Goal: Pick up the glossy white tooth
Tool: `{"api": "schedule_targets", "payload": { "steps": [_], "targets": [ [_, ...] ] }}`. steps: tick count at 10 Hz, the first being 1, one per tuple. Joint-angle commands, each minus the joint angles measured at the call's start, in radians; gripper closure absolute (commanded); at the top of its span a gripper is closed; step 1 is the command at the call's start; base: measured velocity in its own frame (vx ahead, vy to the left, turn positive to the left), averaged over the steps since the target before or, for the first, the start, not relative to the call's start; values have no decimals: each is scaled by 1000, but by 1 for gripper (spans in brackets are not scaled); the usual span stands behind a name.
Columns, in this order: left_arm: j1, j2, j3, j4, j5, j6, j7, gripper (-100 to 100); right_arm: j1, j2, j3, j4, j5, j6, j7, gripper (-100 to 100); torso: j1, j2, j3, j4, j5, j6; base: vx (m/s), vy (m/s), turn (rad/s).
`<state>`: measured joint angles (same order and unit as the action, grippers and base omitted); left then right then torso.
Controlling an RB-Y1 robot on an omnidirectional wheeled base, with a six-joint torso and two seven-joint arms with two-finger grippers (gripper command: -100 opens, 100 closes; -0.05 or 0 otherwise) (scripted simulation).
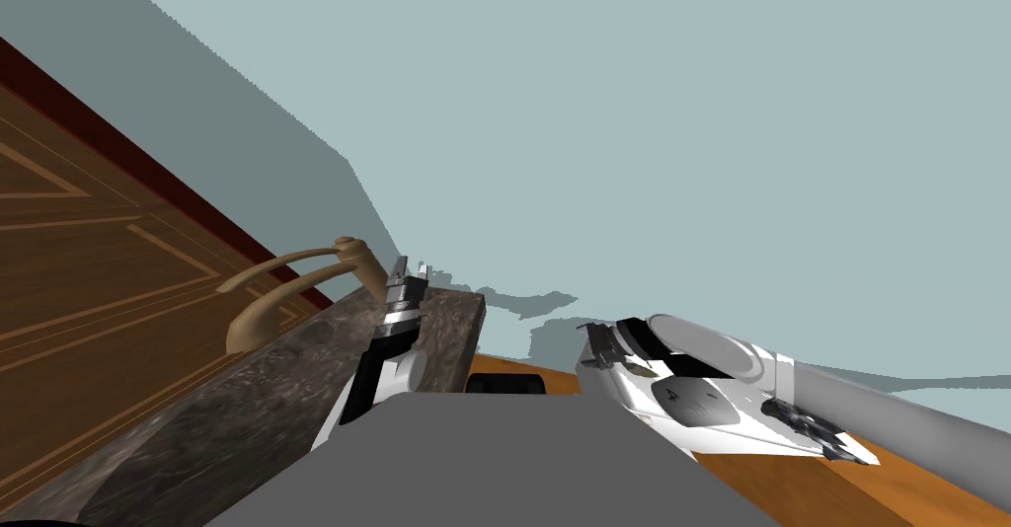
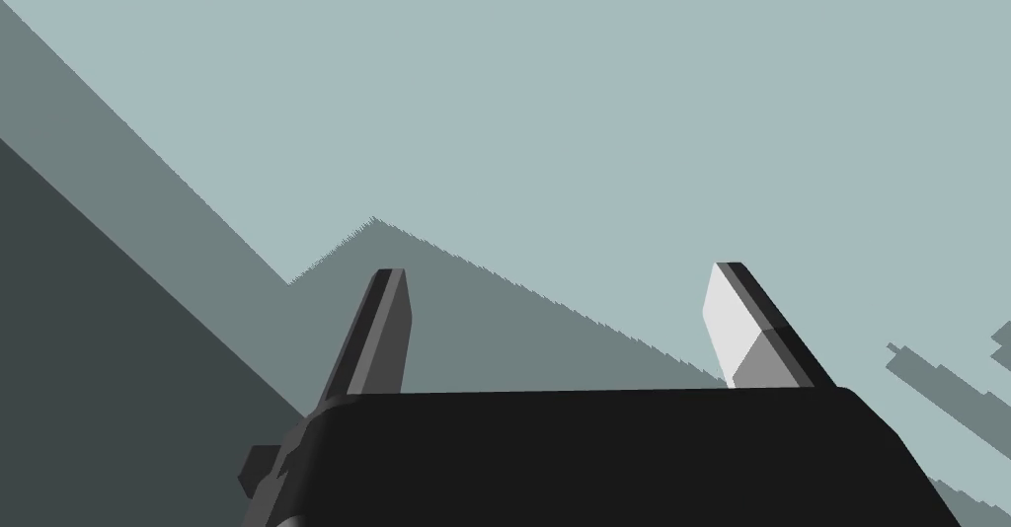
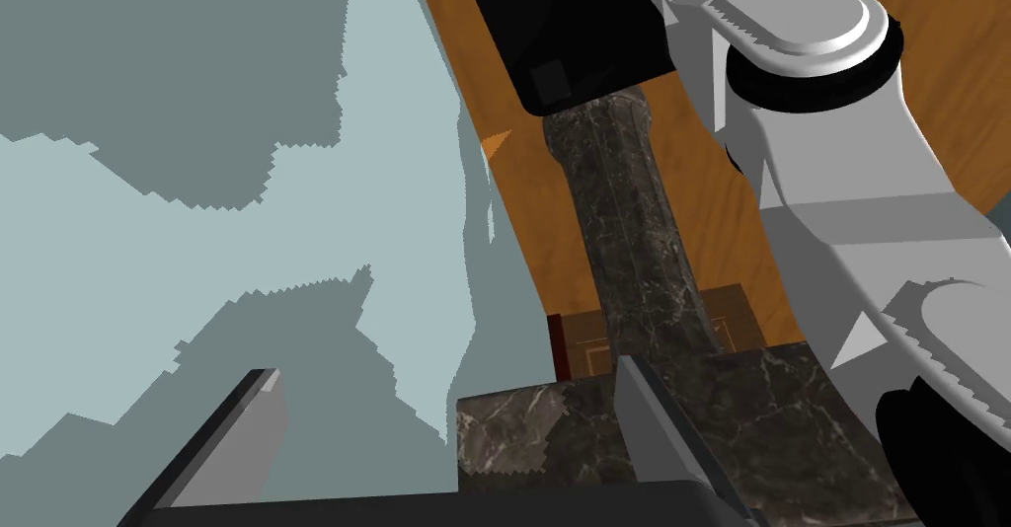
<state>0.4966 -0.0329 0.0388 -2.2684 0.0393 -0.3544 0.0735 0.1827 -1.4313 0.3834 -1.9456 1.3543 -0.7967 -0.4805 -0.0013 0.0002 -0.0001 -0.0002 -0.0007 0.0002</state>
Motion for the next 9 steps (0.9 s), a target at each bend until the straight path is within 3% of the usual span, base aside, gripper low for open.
{"api": "schedule_targets", "payload": {
  "steps": [1,9],
  "targets": [
    [0,0,0,0,0,0,0,0,6,-37,5,0,40,-4,-14,-100,0,0,0,0,0,0,-9,-19,-22],
    [0,0,0,0,0,0,0,0,31,-180,39,-7,229,-18,-67,-100,-1,1,1,0,0,0,-17,-26,-12]
  ]
}}
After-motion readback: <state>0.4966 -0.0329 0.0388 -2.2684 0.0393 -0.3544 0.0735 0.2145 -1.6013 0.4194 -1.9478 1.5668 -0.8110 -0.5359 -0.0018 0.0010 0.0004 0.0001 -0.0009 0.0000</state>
